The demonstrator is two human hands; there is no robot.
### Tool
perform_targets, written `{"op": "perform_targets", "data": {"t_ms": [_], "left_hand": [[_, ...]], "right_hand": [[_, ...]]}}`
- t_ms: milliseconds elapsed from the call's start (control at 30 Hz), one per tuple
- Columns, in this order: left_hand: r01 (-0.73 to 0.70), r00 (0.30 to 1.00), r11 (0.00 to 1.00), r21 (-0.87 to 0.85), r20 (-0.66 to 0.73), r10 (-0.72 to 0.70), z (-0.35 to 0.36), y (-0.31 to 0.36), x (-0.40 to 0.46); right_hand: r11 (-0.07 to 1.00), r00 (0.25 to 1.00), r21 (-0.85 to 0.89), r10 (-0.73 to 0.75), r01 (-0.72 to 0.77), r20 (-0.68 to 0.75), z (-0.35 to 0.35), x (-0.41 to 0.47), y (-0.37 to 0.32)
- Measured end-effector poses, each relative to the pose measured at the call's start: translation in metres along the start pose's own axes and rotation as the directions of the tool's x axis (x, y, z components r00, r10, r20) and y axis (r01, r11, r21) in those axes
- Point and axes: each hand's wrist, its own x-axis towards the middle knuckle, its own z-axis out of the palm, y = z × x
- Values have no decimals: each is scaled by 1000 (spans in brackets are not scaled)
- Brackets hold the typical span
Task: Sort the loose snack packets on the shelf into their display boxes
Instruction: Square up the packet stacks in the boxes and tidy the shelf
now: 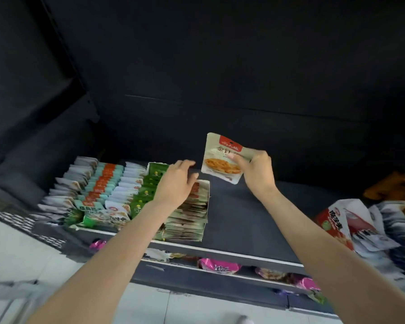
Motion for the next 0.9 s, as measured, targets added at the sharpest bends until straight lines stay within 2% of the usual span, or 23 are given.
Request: {"op": "perform_targets", "data": {"t_ms": [67,133,267,367,467,500,600,700,900], "left_hand": [[-3,981,983,186,193,-33,0,-18,-12],[-41,957,975,220,288,-25,2,-31,-22],[-94,935,973,211,354,13,-1,-44,-31],[-106,920,982,159,391,36,-3,-51,-35],[-89,932,991,104,359,46,-1,-58,-39],[-80,939,992,94,342,43,0,-59,-39],[-82,956,994,74,288,58,1,-63,-41],[-96,968,992,78,240,74,-3,-64,-45],[-15,1000,999,38,5,15,-4,-65,-45]], "right_hand": [[998,1000,58,-28,27,10,14,0,-1],[995,999,99,-2,-3,53,29,0,3],[982,984,169,52,-82,172,52,-6,18],[994,965,47,80,-94,248,61,-13,33],[967,933,-249,35,59,359,64,-19,43],[952,934,-292,23,88,357,65,-20,46],[948,958,-307,10,82,287,66,-21,43],[920,936,-377,32,110,350,69,-23,47],[823,940,-531,-9,202,342,70,-27,44]]}}
